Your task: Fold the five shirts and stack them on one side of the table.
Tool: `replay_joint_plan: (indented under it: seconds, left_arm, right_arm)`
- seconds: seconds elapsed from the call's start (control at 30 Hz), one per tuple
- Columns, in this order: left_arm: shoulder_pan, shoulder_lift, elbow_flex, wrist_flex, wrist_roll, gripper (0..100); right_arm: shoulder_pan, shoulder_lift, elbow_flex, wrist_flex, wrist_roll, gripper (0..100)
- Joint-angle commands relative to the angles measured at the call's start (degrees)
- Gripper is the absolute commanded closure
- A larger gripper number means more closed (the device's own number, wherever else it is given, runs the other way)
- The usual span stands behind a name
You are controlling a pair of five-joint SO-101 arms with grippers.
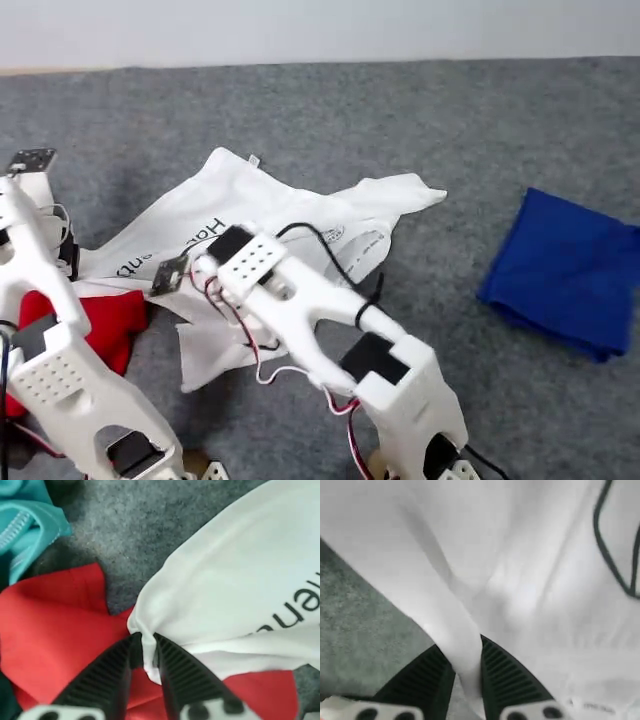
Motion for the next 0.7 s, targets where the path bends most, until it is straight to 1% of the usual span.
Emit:
replay_joint_plan:
  seconds: [0.0,0.07,0.2,0.3,0.37,0.47,0.67]
  left_arm:
    - [0.26,-7.38,-0.75,1.67,0.35,100]
    - [1.49,-11.43,-0.66,3.16,0.35,100]
    - [6.59,-19.60,-0.48,8.18,0.44,100]
    - [10.46,-25.67,-0.48,11.60,0.44,100]
    - [11.96,-29.54,-0.40,12.13,1.41,100]
    - [12.48,-34.99,-0.40,12.22,4.57,100]
    - [12.13,-45.27,-0.40,12.22,4.92,100]
  right_arm:
    - [5.23,-7.34,-5.19,4.79,0.70,98.8]
    - [8.66,-10.51,-8.09,7.08,0.62,98.8]
    - [14.64,-17.19,-13.89,9.98,0.62,98.8]
    - [19.65,-22.02,-16.79,10.42,0.35,98.8]
    - [23.08,-25.27,-17.05,10.33,0.26,98.8]
    - [28.09,-29.32,-17.05,9.89,0.26,98.8]
    - [38.73,-36.26,-17.23,9.19,0.26,98.8]
